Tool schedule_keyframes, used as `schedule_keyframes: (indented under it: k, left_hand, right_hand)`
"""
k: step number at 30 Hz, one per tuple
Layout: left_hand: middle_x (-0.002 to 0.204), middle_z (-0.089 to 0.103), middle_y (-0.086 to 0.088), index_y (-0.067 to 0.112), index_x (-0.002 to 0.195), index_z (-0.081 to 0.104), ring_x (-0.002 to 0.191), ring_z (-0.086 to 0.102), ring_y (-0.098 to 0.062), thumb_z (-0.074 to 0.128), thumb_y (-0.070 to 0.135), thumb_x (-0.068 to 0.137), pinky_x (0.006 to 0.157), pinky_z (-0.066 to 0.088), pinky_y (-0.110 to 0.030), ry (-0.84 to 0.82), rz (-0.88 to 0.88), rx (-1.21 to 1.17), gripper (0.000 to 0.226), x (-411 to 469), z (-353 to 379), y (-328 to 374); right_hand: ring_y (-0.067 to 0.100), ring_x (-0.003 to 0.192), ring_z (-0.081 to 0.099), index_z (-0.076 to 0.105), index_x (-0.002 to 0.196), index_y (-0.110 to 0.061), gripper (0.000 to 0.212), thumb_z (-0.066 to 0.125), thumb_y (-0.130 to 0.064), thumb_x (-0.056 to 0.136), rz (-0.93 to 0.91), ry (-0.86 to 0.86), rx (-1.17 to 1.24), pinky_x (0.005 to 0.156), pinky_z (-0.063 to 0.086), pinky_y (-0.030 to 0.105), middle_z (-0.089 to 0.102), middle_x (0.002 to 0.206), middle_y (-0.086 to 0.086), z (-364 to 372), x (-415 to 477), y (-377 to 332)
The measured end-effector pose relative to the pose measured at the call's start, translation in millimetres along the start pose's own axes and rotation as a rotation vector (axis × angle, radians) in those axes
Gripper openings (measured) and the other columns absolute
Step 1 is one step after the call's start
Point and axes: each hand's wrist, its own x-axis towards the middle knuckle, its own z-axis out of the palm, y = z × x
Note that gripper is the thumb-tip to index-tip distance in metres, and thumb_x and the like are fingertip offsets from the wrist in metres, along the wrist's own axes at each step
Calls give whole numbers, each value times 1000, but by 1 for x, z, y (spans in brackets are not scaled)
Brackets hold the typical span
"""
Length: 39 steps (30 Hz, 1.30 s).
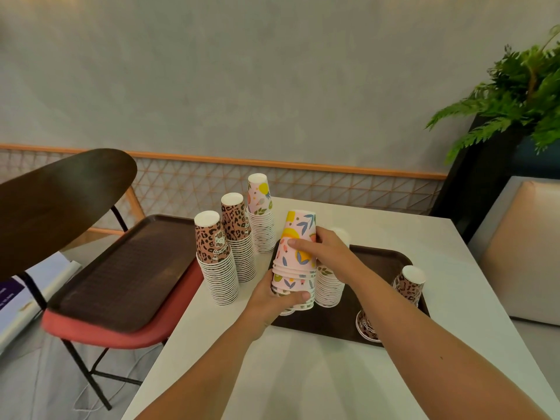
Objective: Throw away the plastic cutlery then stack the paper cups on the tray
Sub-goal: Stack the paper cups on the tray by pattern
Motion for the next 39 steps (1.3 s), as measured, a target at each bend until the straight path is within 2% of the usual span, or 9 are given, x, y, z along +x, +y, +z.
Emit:
schedule_keyframes:
  k: [4, 6, 10, 18, 21, 25, 31, 36, 39]
  left_hand:
    - [107, 66, 8, 32, 104, 50, 98, 61, -4, 81, 9, 69, 70, 50, -14, 28, -21, 28, 52, -2, 3, 2]
    - [103, 64, 11, 31, 104, 49, 94, 60, -2, 80, 9, 70, 64, 49, -12, 30, -31, 42, 51, -4, 4, 2]
    - [106, 63, 9, 28, 110, 46, 97, 59, -5, 81, 10, 69, 66, 49, -13, 36, -41, 67, 56, -6, 6, 3]
    - [105, 65, 9, 30, 106, 49, 97, 60, -3, 80, 11, 70, 65, 48, -13, 46, -45, 31, 51, -6, 9, 1]
    - [105, 65, 10, 32, 103, 50, 96, 61, -2, 80, 12, 70, 65, 49, -12, 51, -38, 21, 49, -6, 9, 1]
    - [102, 65, 10, 31, 99, 52, 93, 61, -1, 78, 9, 72, 59, 49, -9, 50, -33, -15, 44, -5, 9, 1]
    - [105, 65, 7, 29, 103, 52, 97, 62, -5, 80, 10, 70, 68, 50, -14, 66, -30, -35, 48, -4, 7, 2]
    - [110, 65, 3, 27, 107, 51, 101, 61, -8, 81, 11, 69, 71, 50, -16, 78, -23, -35, 51, -2, 6, 0]
    - [109, 65, 3, 28, 106, 51, 101, 61, -8, 81, 11, 69, 73, 50, -17, 79, -25, -40, 50, -1, 8, 0]
  right_hand:
    - [16, 92, 69, 60, 112, -16, 39, 73, -32, 79, -12, 7, 48, 80, 57, 38, 71, 104, 1, -7, 2, -12]
    - [12, 87, 69, 61, 110, -16, 35, 72, -31, 80, -21, 32, 89, 71, 57, 32, 72, 101, 0, -11, 4, -19]
    - [9, 77, 67, 61, 99, -18, 21, 70, -27, 82, -30, 119, 192, 64, 51, 27, 70, 91, -2, -24, 8, -33]
    - [8, 75, 66, 60, 100, -18, 20, 69, -26, 84, -125, 322, 294, 58, 51, 24, 70, 90, -3, -64, 14, -50]
    - [11, 84, 65, 60, 106, -14, 31, 73, -25, 80, -185, 452, 223, 64, 51, 22, 68, 98, 0, -72, 18, -41]
    - [10, 84, 59, 56, 108, -9, 42, 77, -27, 76, -229, 585, -80, 65, 47, 17, 61, 97, -2, -67, 19, -12]
    - [20, 99, 59, 50, 116, -10, 51, 78, -24, 75, -176, 501, -193, 76, 46, 27, 60, 107, 3, -54, 18, 35]
    - [26, 128, 43, 27, 145, -14, 84, 74, -33, 78, -119, 412, -264, 99, 40, 35, 41, 140, 13, -51, 22, 42]
    - [21, 124, 42, 33, 142, -13, 73, 68, -37, 83, -259, 483, -296, 98, 40, 35, 44, 135, 9, -44, 15, 28]
